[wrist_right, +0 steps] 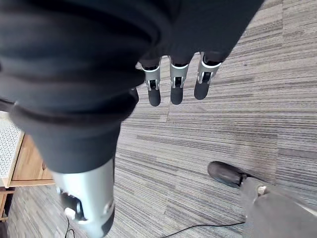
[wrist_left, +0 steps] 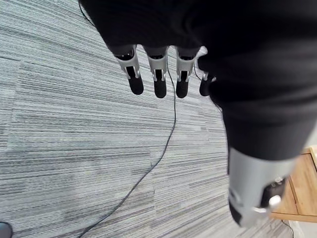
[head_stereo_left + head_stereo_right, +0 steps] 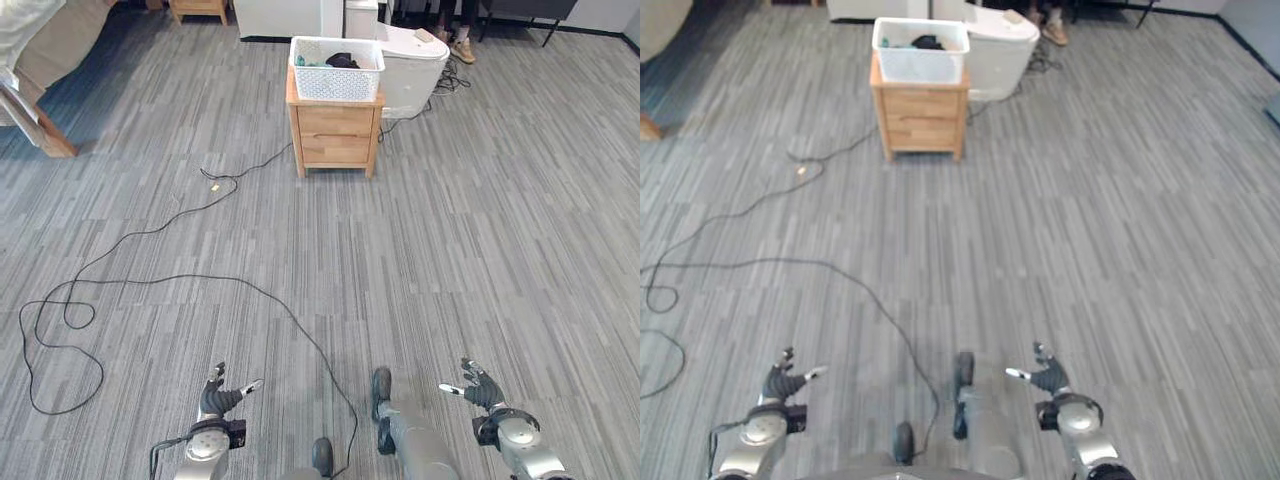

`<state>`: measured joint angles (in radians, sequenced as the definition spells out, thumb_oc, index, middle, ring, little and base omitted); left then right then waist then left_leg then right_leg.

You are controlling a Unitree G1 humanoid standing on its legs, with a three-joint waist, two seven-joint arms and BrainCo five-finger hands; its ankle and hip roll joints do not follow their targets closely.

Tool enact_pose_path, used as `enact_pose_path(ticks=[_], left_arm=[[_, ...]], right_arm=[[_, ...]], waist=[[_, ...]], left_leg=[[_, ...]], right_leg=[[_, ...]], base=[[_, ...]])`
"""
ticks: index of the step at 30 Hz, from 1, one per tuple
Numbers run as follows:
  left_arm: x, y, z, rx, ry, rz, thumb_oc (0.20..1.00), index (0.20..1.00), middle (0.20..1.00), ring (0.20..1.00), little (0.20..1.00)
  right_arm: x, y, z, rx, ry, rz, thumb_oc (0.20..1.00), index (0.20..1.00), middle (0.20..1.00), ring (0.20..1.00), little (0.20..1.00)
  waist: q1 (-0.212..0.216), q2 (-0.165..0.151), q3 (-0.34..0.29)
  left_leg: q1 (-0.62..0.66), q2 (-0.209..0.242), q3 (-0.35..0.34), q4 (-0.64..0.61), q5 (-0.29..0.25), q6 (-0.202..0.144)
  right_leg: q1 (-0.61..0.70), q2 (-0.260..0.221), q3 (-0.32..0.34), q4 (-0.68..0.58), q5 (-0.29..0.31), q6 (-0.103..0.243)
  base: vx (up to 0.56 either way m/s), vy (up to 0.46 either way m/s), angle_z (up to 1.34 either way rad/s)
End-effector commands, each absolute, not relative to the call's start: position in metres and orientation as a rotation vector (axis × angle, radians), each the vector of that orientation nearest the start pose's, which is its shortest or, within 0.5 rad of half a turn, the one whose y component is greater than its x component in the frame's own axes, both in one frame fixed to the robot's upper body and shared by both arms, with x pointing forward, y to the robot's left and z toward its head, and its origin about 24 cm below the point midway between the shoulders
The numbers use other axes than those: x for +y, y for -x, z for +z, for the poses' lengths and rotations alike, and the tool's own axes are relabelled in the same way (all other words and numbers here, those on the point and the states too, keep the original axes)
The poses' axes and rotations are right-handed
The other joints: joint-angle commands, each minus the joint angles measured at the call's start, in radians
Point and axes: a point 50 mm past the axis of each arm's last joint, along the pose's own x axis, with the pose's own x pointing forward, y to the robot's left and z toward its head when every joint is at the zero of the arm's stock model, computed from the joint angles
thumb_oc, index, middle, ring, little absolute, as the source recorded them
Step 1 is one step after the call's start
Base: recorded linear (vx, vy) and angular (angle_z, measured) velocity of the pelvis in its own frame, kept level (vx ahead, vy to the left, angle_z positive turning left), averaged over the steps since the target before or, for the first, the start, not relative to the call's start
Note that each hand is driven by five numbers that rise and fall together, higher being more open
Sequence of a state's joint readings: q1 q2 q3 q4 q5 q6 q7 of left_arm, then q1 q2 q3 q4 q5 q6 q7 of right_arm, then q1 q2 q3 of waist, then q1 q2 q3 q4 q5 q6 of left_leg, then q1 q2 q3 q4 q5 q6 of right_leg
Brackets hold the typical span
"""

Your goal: Grab the laundry basket,head to the washer,open it,put in the laundry and shut it.

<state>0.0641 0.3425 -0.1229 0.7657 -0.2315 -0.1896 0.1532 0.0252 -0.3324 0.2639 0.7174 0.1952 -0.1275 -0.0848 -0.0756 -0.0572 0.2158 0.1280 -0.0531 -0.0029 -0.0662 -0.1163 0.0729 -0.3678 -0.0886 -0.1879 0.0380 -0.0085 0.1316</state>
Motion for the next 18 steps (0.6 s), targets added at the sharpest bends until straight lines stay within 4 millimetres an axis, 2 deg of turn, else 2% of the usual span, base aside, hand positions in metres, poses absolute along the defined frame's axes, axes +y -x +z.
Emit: enact_pose_path(ticks=[1,2,4,5,6,7,8,9,10,11,12,14,15,17,18], left_arm=[[0.256,-0.178,-0.085,0.542,-0.254,0.209,1.0,1.0,1.0,1.0,1.0],[0.254,-0.175,-0.087,0.552,-0.257,0.199,1.0,1.0,1.0,1.0,1.0],[0.25,-0.172,-0.091,0.568,-0.242,0.196,1.0,1.0,1.0,1.0,1.0],[0.249,-0.171,-0.092,0.574,-0.234,0.199,1.0,1.0,1.0,1.0,1.0],[0.245,-0.171,-0.093,0.574,-0.219,0.189,1.0,1.0,1.0,1.0,1.0],[0.245,-0.171,-0.093,0.574,-0.219,0.189,1.0,1.0,1.0,1.0,1.0],[0.244,-0.172,-0.094,0.573,-0.213,0.192,1.0,1.0,1.0,1.0,1.0],[0.239,-0.177,-0.093,0.564,-0.21,0.17,1.0,1.0,1.0,1.0,1.0],[0.239,-0.177,-0.093,0.564,-0.21,0.169,1.0,1.0,1.0,1.0,1.0],[0.237,-0.18,-0.092,0.56,-0.214,0.155,1.0,1.0,1.0,1.0,1.0],[0.234,-0.183,-0.09,0.549,-0.222,0.132,1.0,1.0,1.0,1.0,1.0],[0.234,-0.182,-0.09,0.552,-0.228,0.127,1.0,1.0,1.0,1.0,1.0],[0.233,-0.182,-0.09,0.553,-0.228,0.124,1.0,1.0,1.0,1.0,1.0],[0.235,-0.181,-0.091,0.56,-0.222,0.135,1.0,1.0,1.0,1.0,1.0],[0.236,-0.18,-0.091,0.561,-0.224,0.142,1.0,1.0,1.0,1.0,1.0]], right_arm=[[-0.221,-0.192,-0.086,0.558,0.289,0.005,1.0,1.0,1.0,1.0,1.0],[-0.225,-0.189,-0.087,0.568,0.292,-0.004,1.0,1.0,1.0,1.0,1.0],[-0.232,-0.184,-0.089,0.583,0.309,-0.021,1.0,1.0,1.0,1.0,1.0],[-0.233,-0.183,-0.088,0.581,0.31,-0.029,1.0,1.0,1.0,1.0,1.0],[-0.238,-0.182,-0.086,0.576,0.317,-0.035,1.0,1.0,1.0,1.0,1.0],[-0.238,-0.182,-0.086,0.576,0.317,-0.035,1.0,1.0,1.0,1.0,1.0],[-0.24,-0.183,-0.086,0.575,0.321,-0.044,1.0,1.0,1.0,1.0,1.0],[-0.244,-0.185,-0.085,0.579,0.328,-0.06,1.0,1.0,1.0,1.0,1.0],[-0.244,-0.185,-0.085,0.579,0.328,-0.06,1.0,1.0,1.0,1.0,1.0],[-0.245,-0.186,-0.084,0.578,0.332,-0.064,1.0,1.0,1.0,1.0,1.0],[-0.247,-0.187,-0.083,0.573,0.335,-0.067,1.0,1.0,1.0,1.0,1.0],[-0.249,-0.186,-0.082,0.574,0.339,-0.073,1.0,1.0,1.0,1.0,1.0],[-0.249,-0.185,-0.083,0.579,0.342,-0.073,1.0,1.0,1.0,1.0,1.0],[-0.249,-0.182,-0.086,0.595,0.34,-0.084,1.0,1.0,1.0,1.0,1.0],[-0.249,-0.181,-0.088,0.602,0.341,-0.091,1.0,1.0,1.0,1.0,1.0]], waist=[[-0.023,0.01,-0.03],[-0.029,0.017,-0.043],[-0.035,0.036,-0.059],[-0.038,0.043,-0.07],[-0.043,0.049,-0.08],[-0.044,0.049,-0.081],[-0.047,0.047,-0.084],[-0.045,0.028,-0.075],[-0.042,0.03,-0.073],[-0.038,0.012,-0.07],[-0.024,0.007,-0.068],[-0.019,0.002,-0.065],[-0.012,-0.002,-0.062],[0.011,0.012,-0.053],[0.02,0.014,-0.046]], left_leg=[[0.118,-0.024,-0.031,0.085,-0.082,-0.058],[0.122,-0.016,-0.04,0.101,-0.072,-0.07],[0.111,0.005,-0.04,0.159,-0.008,-0.115],[0.101,0.018,-0.034,0.199,0.038,-0.148],[0.061,0.044,-0.006,0.315,0.118,-0.189],[0.059,0.045,-0.006,0.319,0.116,-0.19],[0.034,0.06,0.023,0.37,0.143,-0.201],[-0.038,0.093,0.105,0.439,0.148,-0.185],[-0.038,0.096,0.107,0.446,0.143,-0.185],[-0.091,0.096,0.148,0.441,0.112,-0.162],[-0.136,0.1,0.184,0.382,0.058,-0.142],[-0.167,0.1,0.195,0.342,0.047,-0.139],[-0.213,0.106,0.204,0.294,0.062,-0.138],[-0.265,0.117,0.196,0.149,0.173,-0.155],[-0.293,0.12,0.192,0.11,0.209,-0.161]], right_leg=[[0.066,0.033,-0.004,0.004,0.102,0.014],[0.076,0.041,0.007,0.011,0.105,0.004],[0.11,0.052,0.001,0.01,0.112,-0.011],[0.133,0.057,-0.012,0.004,0.112,-0.022],[0.183,0.065,-0.014,-0.012,0.088,-0.042],[0.183,0.066,-0.015,-0.012,0.088,-0.043],[0.213,0.069,-0.018,-0.025,0.069,-0.055],[0.267,0.052,-0.016,-0.043,0.039,-0.067],[0.269,0.055,-0.015,-0.043,0.039,-0.067],[0.296,0.04,-0.013,-0.054,0.026,-0.066],[0.331,0.037,-0.004,-0.073,0.014,-0.056],[0.35,0.031,-0.001,-0.085,0.006,-0.049],[0.374,0.03,0.004,-0.096,-0.002,-0.047],[0.42,0.055,0.023,-0.111,-0.024,-0.047],[0.44,0.062,0.033,-0.111,-0.035,-0.048]], base=[[0.37,-0.157,0.52],[0.37,-0.165,0.51],[0.32,-0.174,0.69],[0.39,-0.22,0.75],[0.3,-0.163,0.41],[0.29,-0.145,0.26],[0.27,-0.132,0.04],[0.27,-0.129,-0.06],[0.26,-0.115,-0.1],[0.26,-0.044,-0.25],[0.26,-0.044,-0.04],[0.21,0.001,-0.16],[0.28,0.007,-0.3],[0.3,0.026,-0.02],[0.3,0.045,0.1]])
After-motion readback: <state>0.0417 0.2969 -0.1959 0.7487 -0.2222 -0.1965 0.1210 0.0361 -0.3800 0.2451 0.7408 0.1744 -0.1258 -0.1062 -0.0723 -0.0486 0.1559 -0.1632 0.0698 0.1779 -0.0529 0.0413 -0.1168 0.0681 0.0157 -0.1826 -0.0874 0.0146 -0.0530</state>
